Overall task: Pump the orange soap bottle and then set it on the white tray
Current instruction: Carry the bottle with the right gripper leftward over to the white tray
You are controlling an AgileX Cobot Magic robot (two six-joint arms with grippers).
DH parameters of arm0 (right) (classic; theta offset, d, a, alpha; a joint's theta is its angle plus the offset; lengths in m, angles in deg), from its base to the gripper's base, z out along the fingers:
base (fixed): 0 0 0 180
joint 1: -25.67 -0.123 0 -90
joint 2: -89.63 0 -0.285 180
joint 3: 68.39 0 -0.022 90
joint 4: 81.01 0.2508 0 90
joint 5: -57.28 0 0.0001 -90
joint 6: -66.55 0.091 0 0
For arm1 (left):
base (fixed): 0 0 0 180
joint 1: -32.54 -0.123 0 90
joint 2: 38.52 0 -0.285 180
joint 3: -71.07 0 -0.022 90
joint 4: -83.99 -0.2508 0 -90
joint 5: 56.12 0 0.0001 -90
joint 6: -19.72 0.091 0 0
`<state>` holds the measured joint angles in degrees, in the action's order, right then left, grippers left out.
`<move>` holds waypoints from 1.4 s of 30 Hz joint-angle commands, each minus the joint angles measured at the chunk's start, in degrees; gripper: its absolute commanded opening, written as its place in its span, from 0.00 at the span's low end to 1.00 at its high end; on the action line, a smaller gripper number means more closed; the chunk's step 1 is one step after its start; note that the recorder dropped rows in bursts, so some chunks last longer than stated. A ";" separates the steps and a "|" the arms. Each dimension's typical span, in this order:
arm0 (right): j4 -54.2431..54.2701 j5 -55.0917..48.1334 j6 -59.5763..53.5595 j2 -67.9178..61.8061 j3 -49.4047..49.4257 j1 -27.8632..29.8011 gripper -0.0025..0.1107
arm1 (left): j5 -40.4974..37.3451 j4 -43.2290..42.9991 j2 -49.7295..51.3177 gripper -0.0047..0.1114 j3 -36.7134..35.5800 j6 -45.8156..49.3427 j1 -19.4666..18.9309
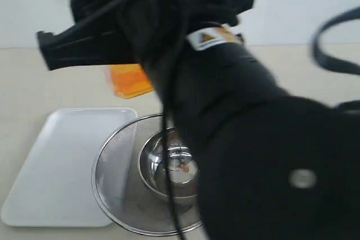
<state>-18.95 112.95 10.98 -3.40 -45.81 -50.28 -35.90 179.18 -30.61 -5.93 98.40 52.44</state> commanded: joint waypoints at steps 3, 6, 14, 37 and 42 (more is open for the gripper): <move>-4.60 0.38 4.21 -11.12 -12.38 0.00 0.02 | 1.70 -0.10 -0.13 0.08 -0.22 -0.32 -0.15; -4.48 -0.39 4.42 -16.75 -18.25 0.00 0.02 | 2.20 -0.18 -0.13 0.08 -0.22 -0.32 -0.15; 2.27 -0.23 6.48 -32.15 -29.60 2.45 0.02 | 3.65 0.12 -0.13 0.08 -0.22 -0.74 -0.15; 11.49 -0.16 8.64 -41.40 -32.83 2.25 0.20 | 2.28 -0.09 -0.13 0.08 -0.22 -0.74 -0.15; 11.49 -1.07 8.64 -41.40 -32.83 2.25 0.60 | 2.28 -0.09 -0.13 0.08 -0.22 -0.74 -0.15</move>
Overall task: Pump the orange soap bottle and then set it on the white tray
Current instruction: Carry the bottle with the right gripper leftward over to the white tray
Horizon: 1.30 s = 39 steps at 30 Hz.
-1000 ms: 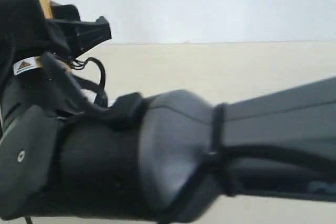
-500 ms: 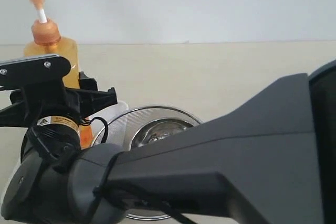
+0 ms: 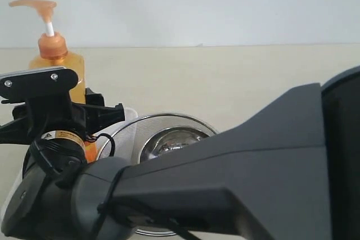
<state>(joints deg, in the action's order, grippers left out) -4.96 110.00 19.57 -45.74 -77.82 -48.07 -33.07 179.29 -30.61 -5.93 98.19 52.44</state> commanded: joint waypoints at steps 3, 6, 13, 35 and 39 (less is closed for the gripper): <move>-2.50 1.88 -0.33 0.94 -0.82 0.03 0.79 | -0.54 -0.20 -0.13 0.08 -0.22 -0.53 -0.15; -2.50 2.02 -1.82 0.94 -0.82 0.03 0.92 | -0.68 -0.20 -0.13 0.08 -0.22 -0.53 -0.15; 2.93 3.15 -6.97 2.02 -0.82 0.03 0.95 | -0.92 -0.20 -0.13 0.08 -0.22 -0.53 -0.15; 16.16 1.19 -25.53 10.44 -0.82 -5.13 0.95 | -0.79 -0.32 -0.13 0.08 -0.22 -0.53 -0.15; 18.85 5.96 -29.23 12.60 -0.82 -7.53 0.95 | -0.79 -0.32 -0.13 0.08 -0.22 -0.53 -0.15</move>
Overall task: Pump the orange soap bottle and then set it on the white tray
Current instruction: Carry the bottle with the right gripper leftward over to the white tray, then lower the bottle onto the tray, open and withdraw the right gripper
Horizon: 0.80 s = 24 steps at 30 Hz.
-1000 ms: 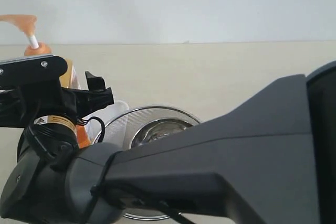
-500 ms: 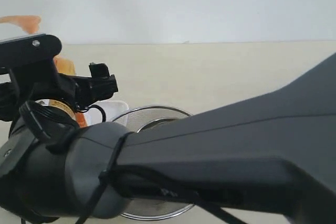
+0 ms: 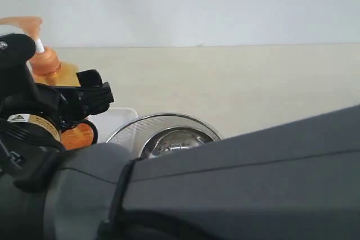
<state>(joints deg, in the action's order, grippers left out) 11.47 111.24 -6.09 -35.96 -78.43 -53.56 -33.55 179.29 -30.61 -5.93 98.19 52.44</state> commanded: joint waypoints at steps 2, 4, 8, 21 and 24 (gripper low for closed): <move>4.51 7.06 -6.26 3.76 -0.21 -3.07 0.95 | -0.31 -0.32 -0.13 0.08 -0.22 -0.53 -0.15; 6.43 8.20 -8.96 4.28 -0.21 -4.10 0.95 | -0.31 -0.32 -0.13 0.08 -0.22 -0.53 -0.15; 7.47 9.65 -13.04 4.58 -0.21 -6.09 0.95 | -0.73 -0.21 -0.13 0.08 -0.22 -0.69 -0.15; 7.47 16.00 -16.40 4.58 -0.21 -15.76 0.95 | -0.59 -0.21 -0.13 0.08 -0.22 -0.69 -0.15; 7.47 16.00 -16.64 4.58 -0.21 -18.08 0.95 | -0.59 -0.21 -0.13 0.08 -0.22 -0.69 -0.15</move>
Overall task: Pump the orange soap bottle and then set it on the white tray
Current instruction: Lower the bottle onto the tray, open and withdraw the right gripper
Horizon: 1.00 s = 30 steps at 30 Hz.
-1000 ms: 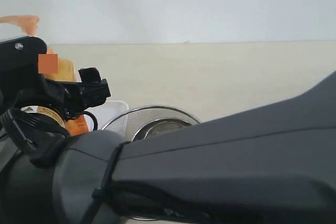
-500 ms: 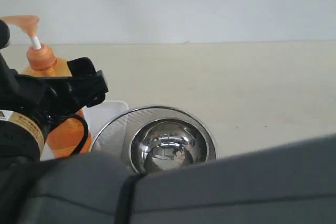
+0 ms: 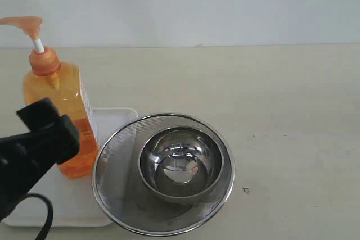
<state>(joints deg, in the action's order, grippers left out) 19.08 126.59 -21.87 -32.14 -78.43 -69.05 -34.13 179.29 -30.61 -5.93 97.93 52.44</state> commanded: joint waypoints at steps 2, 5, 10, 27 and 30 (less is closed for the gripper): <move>-0.14 0.66 -1.44 0.75 -0.09 -3.55 0.95 | -0.01 -0.21 -0.13 0.08 -0.22 -0.43 -0.15; -0.14 0.66 -2.10 0.75 -0.09 -4.13 0.95 | -0.01 -0.21 -0.13 0.08 -0.22 -0.43 -0.15; -0.14 0.66 -1.70 0.75 -0.09 -4.16 0.95 | -0.01 -0.21 -0.13 0.08 -0.22 -0.43 -0.15; -0.14 0.66 -6.80 0.75 -0.09 0.26 0.95 | -0.01 -0.21 -0.13 0.08 -0.22 -0.29 -0.15; -0.14 0.66 -6.80 1.89 -0.09 2.67 0.95 | -0.01 -0.21 -0.13 0.08 -0.22 -0.29 -0.15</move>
<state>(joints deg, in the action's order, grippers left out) 19.23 126.91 -28.44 -32.14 -78.43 -68.45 -34.13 179.29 -30.61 -5.93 97.93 52.44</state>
